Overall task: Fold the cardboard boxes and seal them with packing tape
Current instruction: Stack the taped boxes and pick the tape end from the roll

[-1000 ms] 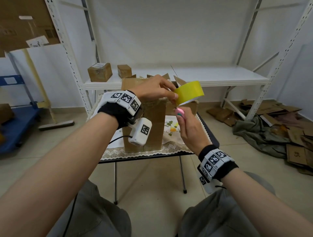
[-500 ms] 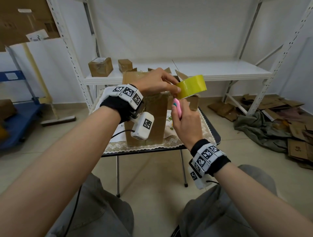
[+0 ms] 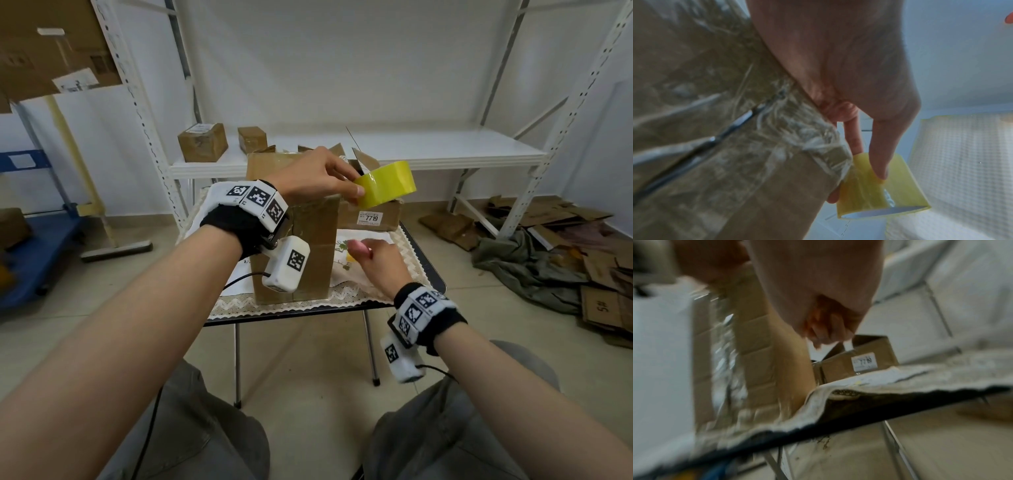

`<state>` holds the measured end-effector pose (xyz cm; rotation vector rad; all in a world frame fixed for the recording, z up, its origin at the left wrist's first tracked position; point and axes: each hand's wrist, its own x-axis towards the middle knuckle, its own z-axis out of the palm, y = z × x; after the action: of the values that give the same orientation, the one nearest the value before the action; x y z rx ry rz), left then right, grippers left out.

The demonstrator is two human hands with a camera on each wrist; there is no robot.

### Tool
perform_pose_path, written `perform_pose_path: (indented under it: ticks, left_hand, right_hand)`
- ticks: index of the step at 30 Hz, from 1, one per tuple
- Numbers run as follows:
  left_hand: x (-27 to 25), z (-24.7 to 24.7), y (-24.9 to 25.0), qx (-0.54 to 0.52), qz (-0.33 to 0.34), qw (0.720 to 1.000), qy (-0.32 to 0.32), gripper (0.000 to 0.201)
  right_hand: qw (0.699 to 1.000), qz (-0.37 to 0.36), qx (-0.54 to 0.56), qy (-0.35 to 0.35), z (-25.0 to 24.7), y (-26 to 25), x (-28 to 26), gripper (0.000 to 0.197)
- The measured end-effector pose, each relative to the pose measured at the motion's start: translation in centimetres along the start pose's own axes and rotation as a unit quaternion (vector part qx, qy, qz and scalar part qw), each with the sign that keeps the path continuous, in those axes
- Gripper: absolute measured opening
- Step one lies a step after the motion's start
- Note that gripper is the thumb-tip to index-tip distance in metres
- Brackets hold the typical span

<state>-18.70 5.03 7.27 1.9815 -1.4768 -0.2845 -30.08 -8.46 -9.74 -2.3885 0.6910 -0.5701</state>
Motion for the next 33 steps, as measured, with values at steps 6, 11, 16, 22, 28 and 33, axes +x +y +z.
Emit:
perform_pose_path:
  ticks: [6, 11, 16, 22, 28, 33]
  left_hand:
    - [0.1, 0.0, -0.5, 0.011, 0.001, 1.000, -0.002, 0.020]
    - [-0.1, 0.0, -0.5, 0.003, 0.008, 1.000, -0.012, 0.013]
    - [0.3, 0.0, -0.5, 0.047, -0.001, 0.999, -0.019, 0.023]
    - [-0.3, -0.2, 0.4, 0.100, 0.028, 0.995, 0.001, 0.049]
    - [-1.4, 1.0, -0.1, 0.348, 0.030, 0.937, -0.024, 0.053]
    - [-1.3, 0.7, -1.1, 0.289, 0.043, 0.956, -0.033, 0.040]
  right_hand:
    - [0.982, 0.125, 0.100, -0.099, -0.4, 0.6, 1.3, 0.014]
    - [0.853, 0.090, 0.510, 0.065, -2.9, -1.7, 0.7, 0.030]
    - [0.730, -0.024, 0.683, -0.002, -5.5, -3.3, 0.1, 0.081]
    - [0.789, -0.038, 0.613, 0.024, -6.2, -4.5, 0.2, 0.082]
    - [0.775, -0.035, 0.629, 0.046, -6.0, -4.1, 0.1, 0.075]
    - [0.762, -0.037, 0.646, 0.037, -5.5, -4.3, -0.2, 0.074]
